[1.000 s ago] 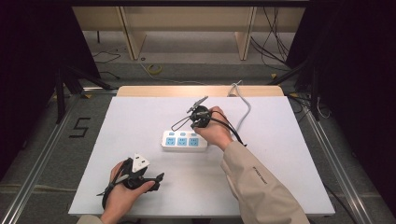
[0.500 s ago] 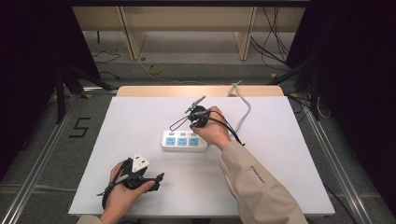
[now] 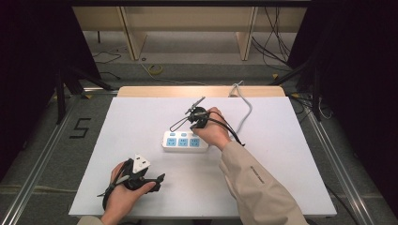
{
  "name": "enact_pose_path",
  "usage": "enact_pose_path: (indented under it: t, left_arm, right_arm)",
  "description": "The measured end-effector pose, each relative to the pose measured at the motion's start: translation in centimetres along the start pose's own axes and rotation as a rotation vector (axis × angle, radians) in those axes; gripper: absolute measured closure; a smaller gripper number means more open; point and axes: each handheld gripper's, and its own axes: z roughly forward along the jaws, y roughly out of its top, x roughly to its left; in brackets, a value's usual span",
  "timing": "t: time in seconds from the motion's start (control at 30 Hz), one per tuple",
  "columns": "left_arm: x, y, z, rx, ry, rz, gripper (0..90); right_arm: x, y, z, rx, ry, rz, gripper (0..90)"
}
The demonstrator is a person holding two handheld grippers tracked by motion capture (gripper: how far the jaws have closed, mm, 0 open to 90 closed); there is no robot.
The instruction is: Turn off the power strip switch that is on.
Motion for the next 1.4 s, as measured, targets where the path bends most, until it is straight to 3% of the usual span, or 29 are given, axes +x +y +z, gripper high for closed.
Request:
enact_pose_path:
  t: [1.4]
  left_arm:
    - [0.03,0.03,0.03,0.004,-0.002,0.006,16.4]
  right_arm:
    - [0.17,-0.11,0.78,0.081,0.029,0.027,90.0]
